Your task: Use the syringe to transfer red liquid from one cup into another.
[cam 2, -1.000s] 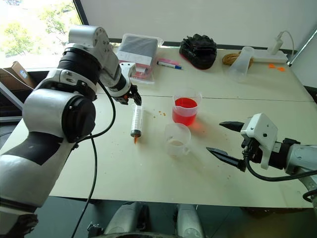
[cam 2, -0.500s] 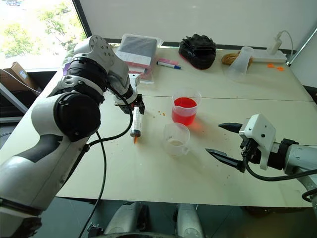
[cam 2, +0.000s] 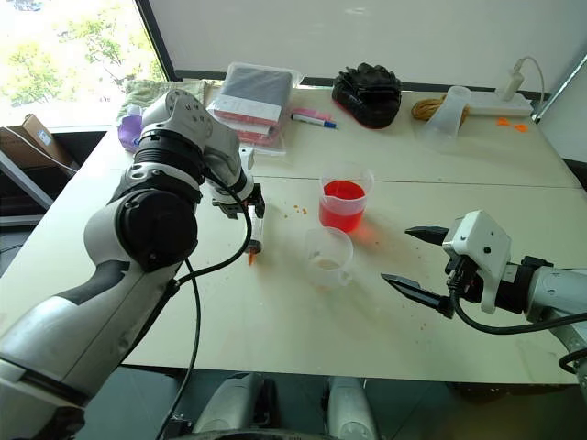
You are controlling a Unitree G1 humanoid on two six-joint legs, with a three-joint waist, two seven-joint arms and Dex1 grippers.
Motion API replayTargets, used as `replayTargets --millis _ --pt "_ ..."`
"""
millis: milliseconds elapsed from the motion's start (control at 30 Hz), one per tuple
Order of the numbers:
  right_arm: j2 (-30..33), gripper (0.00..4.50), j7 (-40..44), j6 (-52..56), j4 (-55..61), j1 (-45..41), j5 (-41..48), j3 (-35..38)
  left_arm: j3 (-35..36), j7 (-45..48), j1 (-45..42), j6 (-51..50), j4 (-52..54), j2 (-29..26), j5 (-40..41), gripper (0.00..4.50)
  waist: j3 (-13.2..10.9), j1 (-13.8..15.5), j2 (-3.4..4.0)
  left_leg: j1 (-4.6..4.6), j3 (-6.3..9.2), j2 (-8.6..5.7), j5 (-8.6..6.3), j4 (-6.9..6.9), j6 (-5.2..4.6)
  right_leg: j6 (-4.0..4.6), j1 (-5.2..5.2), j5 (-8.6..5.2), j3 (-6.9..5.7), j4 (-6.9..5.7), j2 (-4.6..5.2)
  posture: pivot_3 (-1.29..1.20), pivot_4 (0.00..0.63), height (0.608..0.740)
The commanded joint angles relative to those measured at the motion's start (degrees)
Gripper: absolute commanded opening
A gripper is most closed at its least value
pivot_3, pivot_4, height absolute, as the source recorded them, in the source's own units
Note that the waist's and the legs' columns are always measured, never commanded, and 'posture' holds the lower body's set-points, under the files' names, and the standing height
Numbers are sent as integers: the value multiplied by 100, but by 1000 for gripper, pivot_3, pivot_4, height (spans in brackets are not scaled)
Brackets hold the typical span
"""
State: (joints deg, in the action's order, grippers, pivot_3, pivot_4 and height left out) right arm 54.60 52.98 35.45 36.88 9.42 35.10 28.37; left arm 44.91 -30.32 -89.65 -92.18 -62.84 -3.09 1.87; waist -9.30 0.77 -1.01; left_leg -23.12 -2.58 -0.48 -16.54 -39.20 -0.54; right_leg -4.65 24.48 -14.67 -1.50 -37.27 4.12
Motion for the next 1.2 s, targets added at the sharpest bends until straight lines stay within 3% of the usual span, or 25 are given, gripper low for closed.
replayTargets --millis 33,467,633,867,1067,1200 --pt "39 4425 20 11 130 17 100 207 25 16 -85 -31 138 15 37 2746 0 3 1 0 0 0 0 0 0 0 0 0 0 0 0 0 150 740" --pt "117 4425 102 164 232 166 196 473 115 -60 328 -27 519 152 -77 2746 1 3 1 1 0 0 0 0 0 0 0 0 1 0 1 0 150 740" --pt "140 4500 108 189 239 164 197 497 71 -51 467 20 664 168 -85 1476 2 7 1 2 0 0 0 1 0 0 -1 0 3 -2 2 0 150 740" --pt "173 4500 120 240 246 153 212 540 7 33 528 52 779 164 -52 1455 3 6 2 7 -1 0 1 1 1 0 -3 0 3 -5 2 0 150 740" --pt "133 4500 102 294 294 181 207 616 -1749 2283 350 407 2041 -259 954 1455 1 1 -2 6 0 0 3 1 6 1 -4 1 3 -6 1 0 150 740" --pt "88 4500 36 272 309 160 190 553 -2525 3649 446 1802 3056 -704 1293 1455 4 -5 3 7 -1 1 7 3 13 3 -1 1 10 -6 1 0 150 740"
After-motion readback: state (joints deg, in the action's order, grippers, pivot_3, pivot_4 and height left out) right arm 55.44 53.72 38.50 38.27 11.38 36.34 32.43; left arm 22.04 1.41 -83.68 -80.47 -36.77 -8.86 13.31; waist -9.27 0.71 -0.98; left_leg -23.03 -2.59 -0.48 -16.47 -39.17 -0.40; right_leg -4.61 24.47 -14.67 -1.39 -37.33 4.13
